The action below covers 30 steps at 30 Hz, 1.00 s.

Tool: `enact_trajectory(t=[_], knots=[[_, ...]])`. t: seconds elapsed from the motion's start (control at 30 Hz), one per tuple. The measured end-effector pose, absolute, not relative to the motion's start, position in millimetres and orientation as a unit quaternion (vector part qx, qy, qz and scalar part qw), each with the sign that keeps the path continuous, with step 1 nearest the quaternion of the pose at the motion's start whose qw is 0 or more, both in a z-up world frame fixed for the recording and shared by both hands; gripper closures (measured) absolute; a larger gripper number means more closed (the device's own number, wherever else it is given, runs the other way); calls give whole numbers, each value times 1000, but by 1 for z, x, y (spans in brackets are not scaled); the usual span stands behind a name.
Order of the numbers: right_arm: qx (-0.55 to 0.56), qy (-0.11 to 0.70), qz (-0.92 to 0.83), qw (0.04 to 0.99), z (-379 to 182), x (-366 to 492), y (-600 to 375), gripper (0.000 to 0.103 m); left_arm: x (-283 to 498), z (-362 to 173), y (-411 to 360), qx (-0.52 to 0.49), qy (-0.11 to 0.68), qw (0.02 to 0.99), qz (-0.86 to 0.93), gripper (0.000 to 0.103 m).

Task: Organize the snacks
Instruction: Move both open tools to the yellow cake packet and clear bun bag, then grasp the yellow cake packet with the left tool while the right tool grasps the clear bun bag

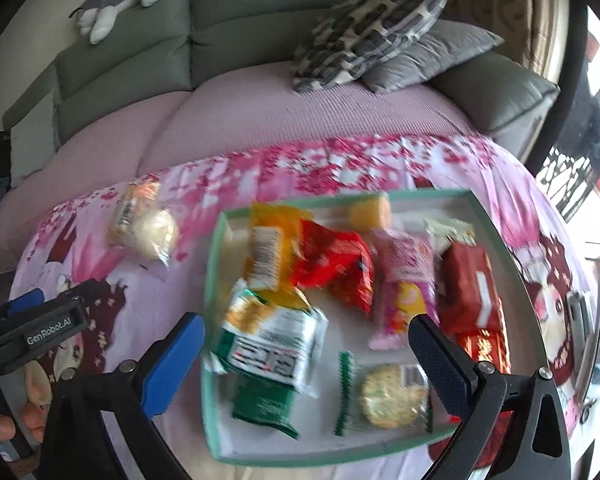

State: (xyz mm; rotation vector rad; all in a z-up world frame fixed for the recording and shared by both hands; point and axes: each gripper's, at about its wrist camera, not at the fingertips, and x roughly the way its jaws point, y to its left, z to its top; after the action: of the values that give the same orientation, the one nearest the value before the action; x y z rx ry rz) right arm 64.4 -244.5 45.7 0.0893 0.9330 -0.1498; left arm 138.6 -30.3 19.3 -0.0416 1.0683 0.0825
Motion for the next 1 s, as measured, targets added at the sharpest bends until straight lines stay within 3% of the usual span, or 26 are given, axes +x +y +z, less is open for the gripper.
enact_trajectory(t=[0.37, 1.0], knots=[[52, 448, -15, 893, 58, 132, -189, 0, 188, 22, 26, -53, 532, 845, 29, 11], [37, 522, 20, 852, -23, 224, -135, 0, 255, -14, 35, -70, 548, 834, 3, 11]])
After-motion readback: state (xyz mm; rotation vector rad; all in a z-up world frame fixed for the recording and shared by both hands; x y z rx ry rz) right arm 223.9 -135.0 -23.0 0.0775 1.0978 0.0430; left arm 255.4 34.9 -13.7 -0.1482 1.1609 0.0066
